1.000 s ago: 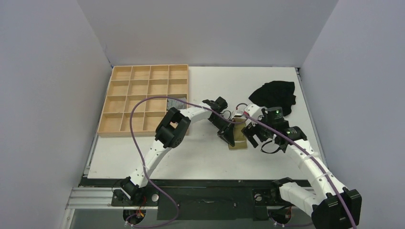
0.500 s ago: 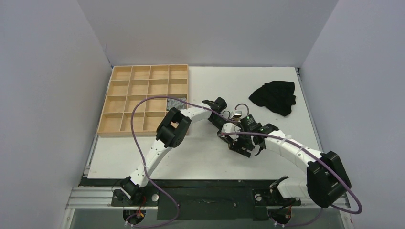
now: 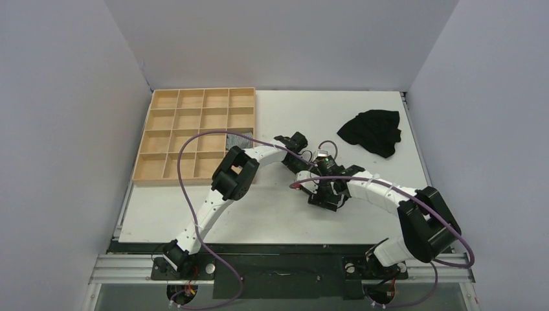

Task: Roll the underwear
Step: Roll the underwear to the center of the board.

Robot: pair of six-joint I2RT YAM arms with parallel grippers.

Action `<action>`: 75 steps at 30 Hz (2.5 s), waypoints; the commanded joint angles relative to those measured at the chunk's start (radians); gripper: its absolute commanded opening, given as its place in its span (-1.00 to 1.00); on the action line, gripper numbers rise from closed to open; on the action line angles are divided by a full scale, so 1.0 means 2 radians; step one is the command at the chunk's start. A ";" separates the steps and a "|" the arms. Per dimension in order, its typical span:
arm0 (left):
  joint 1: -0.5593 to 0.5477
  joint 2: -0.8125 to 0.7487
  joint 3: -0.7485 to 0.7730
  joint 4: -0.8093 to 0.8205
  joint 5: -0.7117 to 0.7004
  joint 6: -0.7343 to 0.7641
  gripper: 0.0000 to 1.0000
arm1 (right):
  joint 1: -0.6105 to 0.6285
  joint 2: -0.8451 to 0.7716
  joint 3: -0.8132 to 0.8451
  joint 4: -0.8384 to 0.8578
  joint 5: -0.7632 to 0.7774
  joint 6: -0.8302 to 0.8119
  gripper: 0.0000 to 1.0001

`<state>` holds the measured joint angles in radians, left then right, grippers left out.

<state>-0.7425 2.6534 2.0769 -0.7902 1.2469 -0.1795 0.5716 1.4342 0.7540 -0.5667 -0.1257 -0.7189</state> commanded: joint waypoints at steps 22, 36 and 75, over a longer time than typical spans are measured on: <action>0.029 -0.013 0.017 -0.021 -0.061 0.040 -0.03 | -0.028 0.105 0.065 -0.084 -0.090 -0.047 -0.95; 0.082 -0.059 0.011 -0.034 -0.058 0.055 0.43 | -0.044 0.109 0.075 -0.109 -0.122 -0.047 -1.00; 0.120 -0.160 -0.068 -0.183 -0.162 0.266 0.55 | -0.079 0.178 0.123 -0.174 -0.150 -0.053 -1.00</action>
<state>-0.5156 2.4611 2.0369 -1.1660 0.9421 0.2768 0.4355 1.7012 1.0142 -0.7441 -0.4831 -0.8330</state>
